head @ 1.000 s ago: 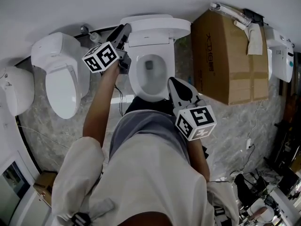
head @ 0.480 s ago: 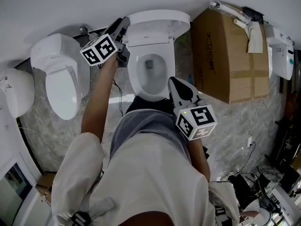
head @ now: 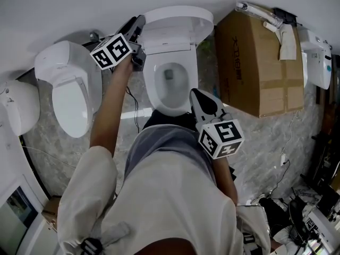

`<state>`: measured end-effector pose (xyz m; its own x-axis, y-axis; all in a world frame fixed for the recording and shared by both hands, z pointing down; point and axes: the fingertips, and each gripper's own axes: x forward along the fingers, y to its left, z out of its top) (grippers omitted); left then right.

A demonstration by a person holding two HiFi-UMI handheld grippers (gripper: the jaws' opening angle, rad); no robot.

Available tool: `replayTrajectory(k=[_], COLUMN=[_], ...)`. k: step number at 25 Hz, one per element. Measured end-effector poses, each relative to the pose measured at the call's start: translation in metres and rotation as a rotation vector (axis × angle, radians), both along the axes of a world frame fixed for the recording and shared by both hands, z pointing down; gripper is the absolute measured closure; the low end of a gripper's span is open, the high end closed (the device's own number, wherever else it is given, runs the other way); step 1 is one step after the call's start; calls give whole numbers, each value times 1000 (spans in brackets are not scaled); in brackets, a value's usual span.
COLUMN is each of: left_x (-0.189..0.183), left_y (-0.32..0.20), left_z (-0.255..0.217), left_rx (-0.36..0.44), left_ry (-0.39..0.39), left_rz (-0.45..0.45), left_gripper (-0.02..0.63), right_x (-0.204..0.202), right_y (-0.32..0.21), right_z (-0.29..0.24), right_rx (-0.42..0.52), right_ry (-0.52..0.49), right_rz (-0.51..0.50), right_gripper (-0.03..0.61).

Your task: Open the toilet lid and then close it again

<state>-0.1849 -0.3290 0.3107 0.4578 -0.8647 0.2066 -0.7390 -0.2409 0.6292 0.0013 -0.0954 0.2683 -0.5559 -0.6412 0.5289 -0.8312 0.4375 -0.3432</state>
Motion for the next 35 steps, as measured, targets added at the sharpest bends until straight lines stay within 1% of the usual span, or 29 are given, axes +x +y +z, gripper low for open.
replayTrajectory(k=[6, 19, 24, 27, 33, 35], left_x=[-3, -9, -7, -8, -5, -6], left_y=[-14, -42, -52, -52, -46, -41], left_z=[-1, 0, 0, 0, -2, -5], left_rx=[1, -3, -12, -17, -7, 10], left_ry=[-5, 0, -13, -28, -96, -112], left_rz=[2, -18, -8, 21, 154, 191], left_gripper=[489, 489, 489, 489, 488, 474], right_x=[-2, 6, 10, 10, 15, 15], right_y=[-2, 3, 5, 9, 13, 13], right_z=[2, 4, 5, 5, 8, 7], right_rx=[-5, -11, -16, -17, -28, -28], right_ry=[1, 14, 15, 7, 6, 4], right_rz=[5, 39, 43, 43, 54, 54], right_gripper=[568, 568, 568, 568, 568, 568])
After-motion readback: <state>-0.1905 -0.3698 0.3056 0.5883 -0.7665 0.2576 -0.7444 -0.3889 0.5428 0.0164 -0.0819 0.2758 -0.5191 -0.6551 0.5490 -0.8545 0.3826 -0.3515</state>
